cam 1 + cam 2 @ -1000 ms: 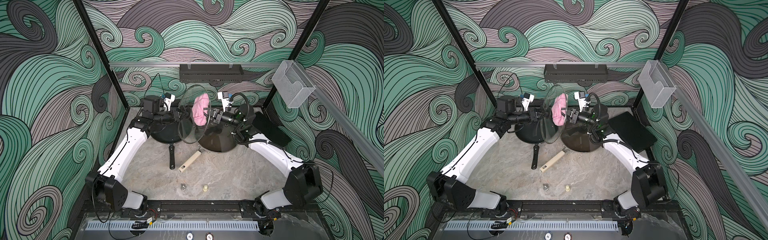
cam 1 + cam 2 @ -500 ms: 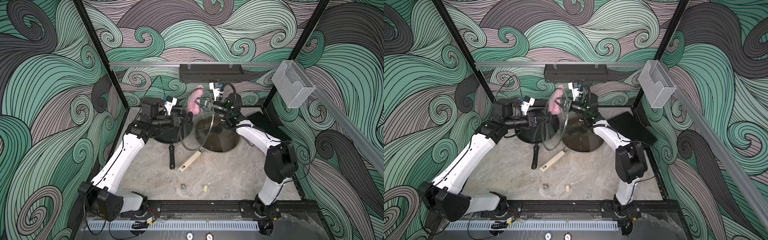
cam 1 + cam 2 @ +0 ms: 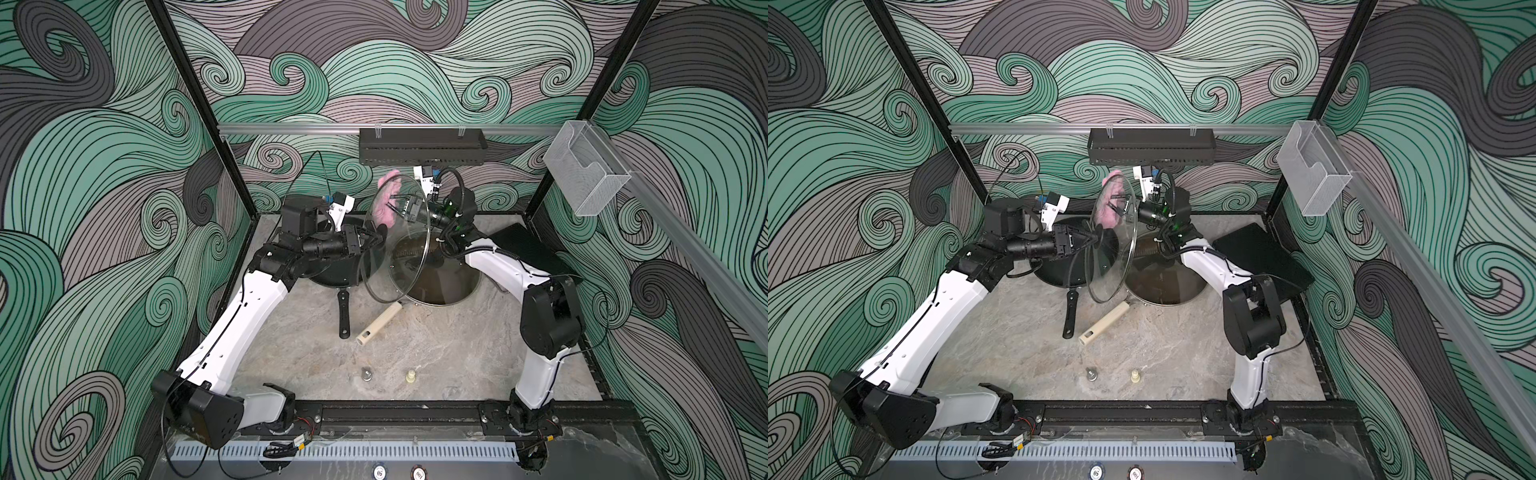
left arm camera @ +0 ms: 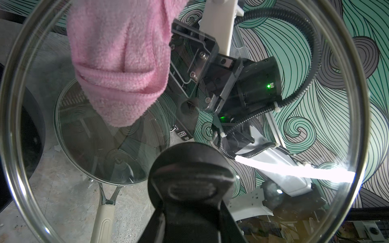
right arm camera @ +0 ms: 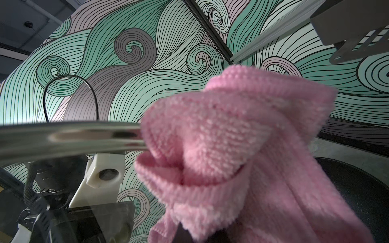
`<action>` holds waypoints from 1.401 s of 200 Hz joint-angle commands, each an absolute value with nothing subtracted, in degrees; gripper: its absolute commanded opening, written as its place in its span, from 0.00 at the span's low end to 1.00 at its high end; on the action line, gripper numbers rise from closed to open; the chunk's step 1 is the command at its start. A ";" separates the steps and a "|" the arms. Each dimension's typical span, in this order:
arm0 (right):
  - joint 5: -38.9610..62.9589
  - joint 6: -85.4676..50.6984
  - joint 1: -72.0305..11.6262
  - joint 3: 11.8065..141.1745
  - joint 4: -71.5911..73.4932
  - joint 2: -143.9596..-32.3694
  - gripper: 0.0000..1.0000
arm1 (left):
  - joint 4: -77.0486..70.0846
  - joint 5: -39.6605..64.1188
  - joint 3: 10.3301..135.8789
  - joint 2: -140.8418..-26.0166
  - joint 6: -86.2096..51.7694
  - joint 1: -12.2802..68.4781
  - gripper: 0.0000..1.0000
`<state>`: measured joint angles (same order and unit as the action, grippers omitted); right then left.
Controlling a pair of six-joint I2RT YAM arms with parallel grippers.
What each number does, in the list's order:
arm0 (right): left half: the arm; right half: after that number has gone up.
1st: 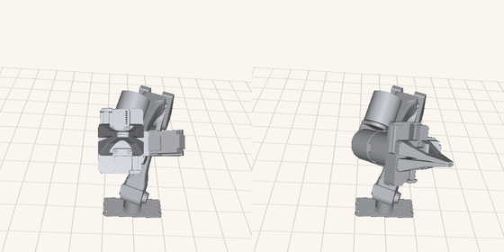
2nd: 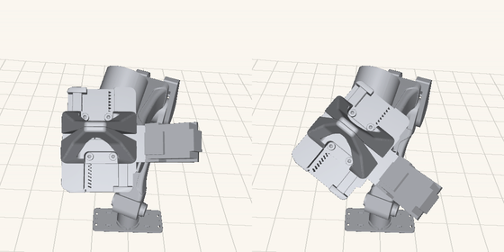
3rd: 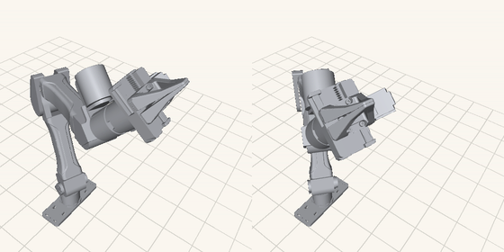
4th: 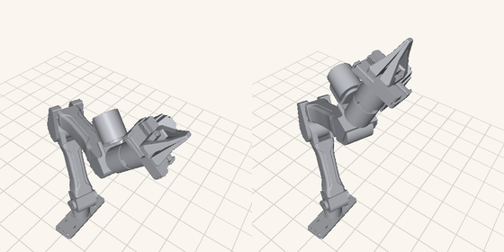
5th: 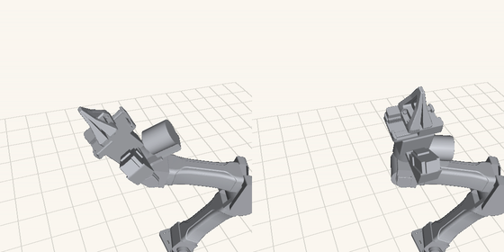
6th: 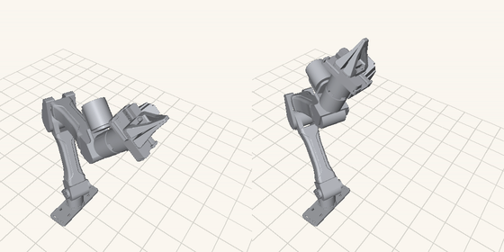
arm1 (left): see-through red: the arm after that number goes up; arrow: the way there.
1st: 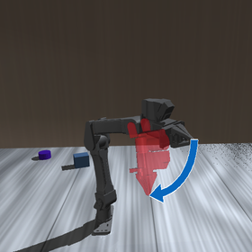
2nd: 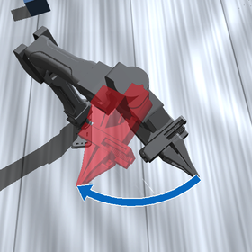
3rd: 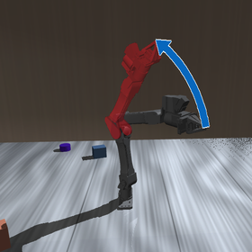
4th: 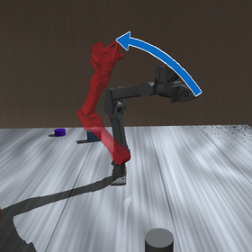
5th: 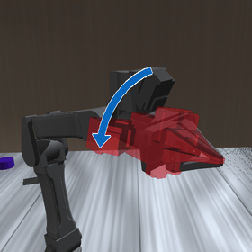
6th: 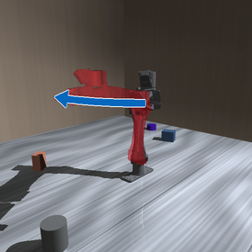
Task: Wipe the pot lid with a cloth
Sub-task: Wipe the pot lid.
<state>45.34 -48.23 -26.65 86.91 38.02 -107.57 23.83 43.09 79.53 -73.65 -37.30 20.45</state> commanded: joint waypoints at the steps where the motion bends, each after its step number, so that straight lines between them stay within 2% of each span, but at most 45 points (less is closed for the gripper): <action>1: 45.43 -48.86 -28.99 85.83 40.24 -108.62 0.00 | 13.80 50.90 86.42 -71.75 -36.83 22.51 0.00; 93: 45.78 -55.56 -32.24 79.28 48.61 -108.91 0.00 | 11.78 44.00 89.90 -74.93 -36.31 22.58 0.00; 149: 44.95 -57.44 -34.77 69.15 52.37 -102.06 0.00 | 13.68 36.01 90.50 -78.38 -33.00 22.22 0.00; 179: 43.78 -56.23 -34.81 64.55 51.45 -96.62 0.00 | 14.38 35.60 90.31 -79.03 -32.78 21.90 0.00; 215: 42.30 -51.26 -34.53 64.58 43.48 -91.78 0.00 | 15.15 36.32 88.29 -77.48 -33.09 21.89 0.00; 280: 42.96 -48.64 -31.68 70.66 39.38 -92.57 0.00 | 16.62 41.05 85.17 -73.28 -33.98 22.00 0.00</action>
